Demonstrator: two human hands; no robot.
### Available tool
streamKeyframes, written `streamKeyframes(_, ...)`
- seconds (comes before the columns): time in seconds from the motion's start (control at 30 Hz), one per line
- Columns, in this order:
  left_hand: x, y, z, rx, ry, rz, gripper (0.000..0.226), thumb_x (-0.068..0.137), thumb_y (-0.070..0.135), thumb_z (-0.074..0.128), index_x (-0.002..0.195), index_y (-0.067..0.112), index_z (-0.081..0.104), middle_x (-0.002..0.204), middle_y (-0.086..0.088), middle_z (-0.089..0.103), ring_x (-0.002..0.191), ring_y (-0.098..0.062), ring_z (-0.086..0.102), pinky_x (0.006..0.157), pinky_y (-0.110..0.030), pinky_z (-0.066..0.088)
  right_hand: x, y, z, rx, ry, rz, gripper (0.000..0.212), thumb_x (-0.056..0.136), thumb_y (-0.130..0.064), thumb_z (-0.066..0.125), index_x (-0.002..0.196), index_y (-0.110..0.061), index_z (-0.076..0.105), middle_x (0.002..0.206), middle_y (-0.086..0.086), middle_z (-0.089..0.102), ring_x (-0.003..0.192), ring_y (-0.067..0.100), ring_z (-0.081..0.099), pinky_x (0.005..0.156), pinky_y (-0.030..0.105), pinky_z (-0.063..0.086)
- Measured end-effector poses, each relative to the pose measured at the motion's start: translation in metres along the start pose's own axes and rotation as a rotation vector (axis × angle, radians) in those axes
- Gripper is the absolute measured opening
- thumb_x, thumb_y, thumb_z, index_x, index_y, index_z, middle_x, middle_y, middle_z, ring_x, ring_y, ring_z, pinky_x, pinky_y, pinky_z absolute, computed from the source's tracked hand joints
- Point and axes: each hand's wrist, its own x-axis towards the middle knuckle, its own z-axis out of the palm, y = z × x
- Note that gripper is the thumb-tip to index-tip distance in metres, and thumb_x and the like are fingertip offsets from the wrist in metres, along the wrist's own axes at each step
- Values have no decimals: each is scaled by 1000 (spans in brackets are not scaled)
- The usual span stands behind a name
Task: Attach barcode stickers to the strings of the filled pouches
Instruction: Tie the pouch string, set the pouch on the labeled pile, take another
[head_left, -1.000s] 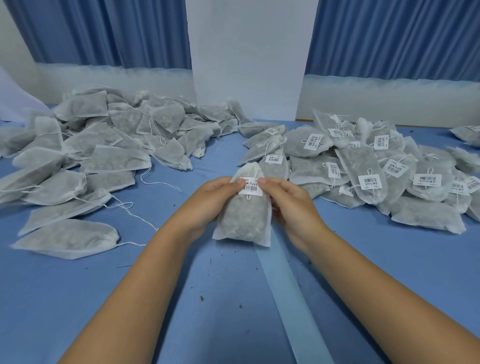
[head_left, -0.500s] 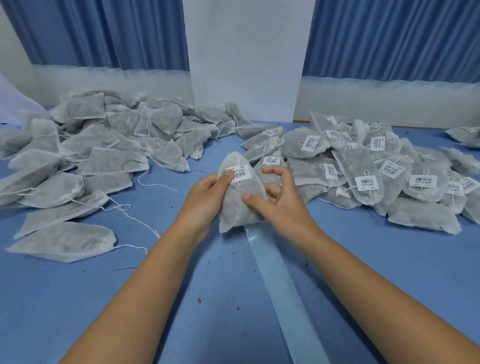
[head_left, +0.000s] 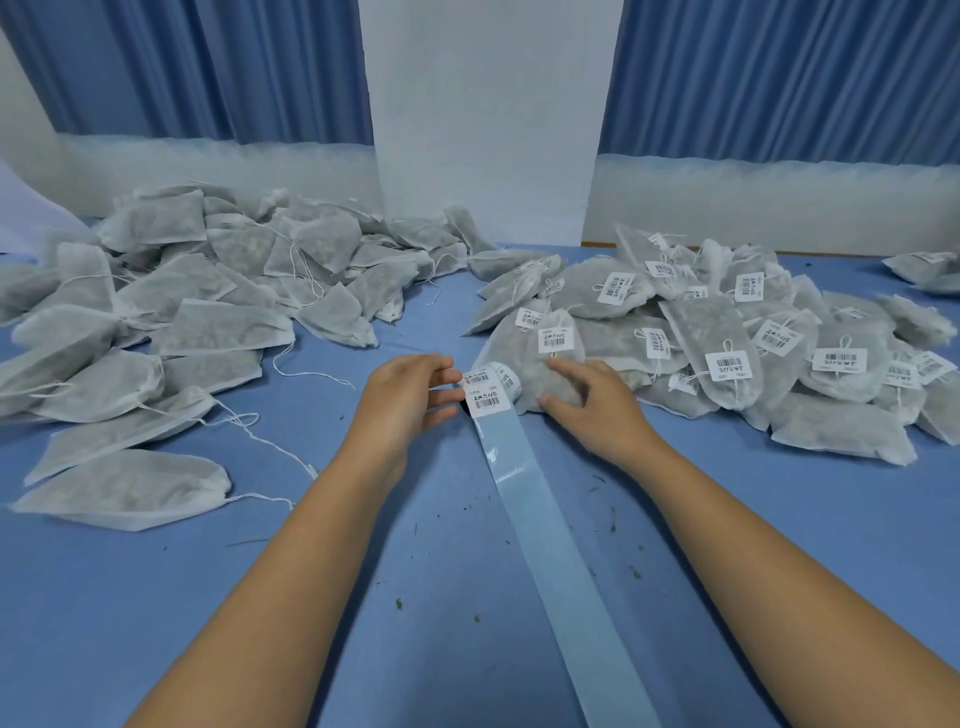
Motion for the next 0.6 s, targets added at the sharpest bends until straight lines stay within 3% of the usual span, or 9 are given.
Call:
streamKeyframes(0.2, 10, -8, -7, 165, 49, 67, 13, 97, 16, 57, 87, 15, 66, 86, 2, 70, 66, -7, 66, 58, -17, 53, 15, 6, 4, -138, 102, 54, 52, 94, -35, 62, 142, -21, 50, 130, 15, 50, 120, 29, 49, 93, 30, 38)
streamKeyframes(0.37, 19, -16, -17, 417, 113, 132, 18, 94, 16, 55, 80, 22, 65, 88, 3, 70, 85, -20, 69, 86, -40, 56, 3, -1, 8, -193, 194, 2, 52, 86, -42, 68, 136, -31, 56, 129, 7, 36, 121, 22, 39, 91, 30, 40)
streamKeyframes(0.5, 23, -18, -20, 562, 123, 144, 19, 91, 17, 56, 74, 22, 63, 83, 3, 70, 84, -29, 67, 86, -48, 55, -3, -22, 5, -159, 414, -191, 30, 88, -24, 66, 117, -25, 69, 125, 7, 43, 117, 23, 38, 90, 22, 31)
streamKeyframes(0.6, 26, -18, -23, 614, 117, 154, 18, 89, 15, 55, 74, 13, 65, 78, -6, 68, 71, -24, 59, 81, -48, 55, 1, -55, 10, -94, 358, -260, 18, 89, -16, 63, 103, -18, 75, 105, 0, 52, 109, 24, 44, 86, 13, 25)
